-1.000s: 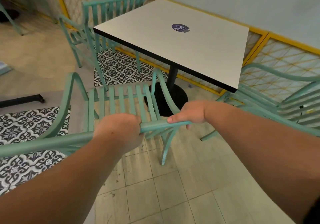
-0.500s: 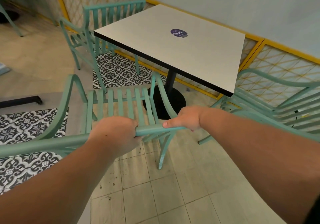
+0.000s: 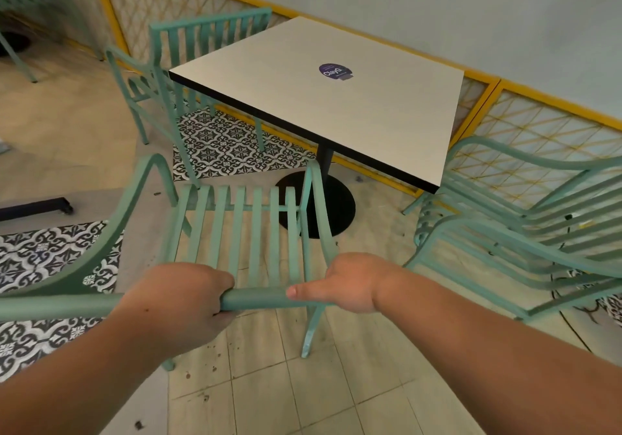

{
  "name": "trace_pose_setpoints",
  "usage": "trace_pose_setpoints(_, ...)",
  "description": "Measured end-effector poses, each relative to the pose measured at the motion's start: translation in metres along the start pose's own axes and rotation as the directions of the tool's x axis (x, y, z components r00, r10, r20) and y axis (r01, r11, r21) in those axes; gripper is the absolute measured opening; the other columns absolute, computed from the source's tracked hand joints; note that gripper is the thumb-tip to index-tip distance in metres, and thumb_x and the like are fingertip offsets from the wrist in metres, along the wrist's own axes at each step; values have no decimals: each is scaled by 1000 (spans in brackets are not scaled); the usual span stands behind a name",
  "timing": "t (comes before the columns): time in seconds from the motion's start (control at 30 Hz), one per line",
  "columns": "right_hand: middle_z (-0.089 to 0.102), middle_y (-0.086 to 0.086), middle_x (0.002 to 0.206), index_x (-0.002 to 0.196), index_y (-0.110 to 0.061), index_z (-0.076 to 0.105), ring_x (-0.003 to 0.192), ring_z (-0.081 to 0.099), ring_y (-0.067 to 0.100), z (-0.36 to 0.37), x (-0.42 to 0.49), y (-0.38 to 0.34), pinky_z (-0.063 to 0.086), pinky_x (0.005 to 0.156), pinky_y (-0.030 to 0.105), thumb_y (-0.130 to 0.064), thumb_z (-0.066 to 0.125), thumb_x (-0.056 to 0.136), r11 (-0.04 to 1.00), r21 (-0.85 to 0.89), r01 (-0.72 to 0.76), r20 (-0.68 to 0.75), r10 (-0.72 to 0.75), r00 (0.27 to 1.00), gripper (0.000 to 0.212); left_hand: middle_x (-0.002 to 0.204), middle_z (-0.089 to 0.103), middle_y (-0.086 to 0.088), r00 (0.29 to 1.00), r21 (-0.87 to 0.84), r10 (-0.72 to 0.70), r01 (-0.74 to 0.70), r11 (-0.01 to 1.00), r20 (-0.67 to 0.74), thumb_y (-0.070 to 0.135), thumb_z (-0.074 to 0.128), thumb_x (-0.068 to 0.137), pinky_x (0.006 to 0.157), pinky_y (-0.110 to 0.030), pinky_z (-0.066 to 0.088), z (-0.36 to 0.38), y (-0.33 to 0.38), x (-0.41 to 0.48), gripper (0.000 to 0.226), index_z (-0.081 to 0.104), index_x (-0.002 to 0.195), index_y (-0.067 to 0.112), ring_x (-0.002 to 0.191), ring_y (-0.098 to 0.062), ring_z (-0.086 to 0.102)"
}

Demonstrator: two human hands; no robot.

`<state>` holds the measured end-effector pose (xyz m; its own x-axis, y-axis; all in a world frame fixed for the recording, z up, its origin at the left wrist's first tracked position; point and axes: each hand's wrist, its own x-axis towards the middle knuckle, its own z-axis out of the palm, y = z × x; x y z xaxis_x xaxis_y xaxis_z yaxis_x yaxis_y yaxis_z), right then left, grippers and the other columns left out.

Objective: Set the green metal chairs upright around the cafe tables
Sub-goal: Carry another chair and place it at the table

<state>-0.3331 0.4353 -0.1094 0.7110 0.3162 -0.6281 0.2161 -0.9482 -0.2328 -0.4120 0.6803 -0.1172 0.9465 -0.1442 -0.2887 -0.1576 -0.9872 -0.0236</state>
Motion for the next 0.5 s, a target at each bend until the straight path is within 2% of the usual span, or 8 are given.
trace_pose_setpoints(0.27, 44, -4, 65, 61, -23, 42, 59, 45, 16, 5, -8, 0, 35, 56, 31, -103, 41, 63, 999, 32, 9, -22, -9, 1000, 80, 72, 61, 12, 1000, 29, 1, -1, 1000, 19, 68, 49, 89, 72, -27, 58, 2, -4, 1, 35, 48, 76, 36, 67, -3, 59)
trace_pose_setpoints(0.37, 49, -2, 69, 64, -22, 47, 64, 51, 17, 6, -9, -1, 37, 57, 31, -103, 42, 61, 998, 56, -3, -23, 4, 1000, 82, 72, 61, 11, 999, 10, 16, -16, 1000, -29, 68, 49, 89, 70, -24, 56, 0, -3, 0, 35, 47, 75, 36, 68, -3, 59)
trace_pose_setpoints(0.5, 52, -1, 73, 66, -21, 50, 67, 53, 17, 7, -14, 1, 37, 57, 31, -102, 45, 63, 997, 83, -3, -40, 6, 999, 81, 68, 58, 12, 995, 20, 8, -6, 1000, -102, 86, 40, 80, 62, -20, 48, 2, -4, -8, 52, 50, 74, 35, 62, -3, 55)
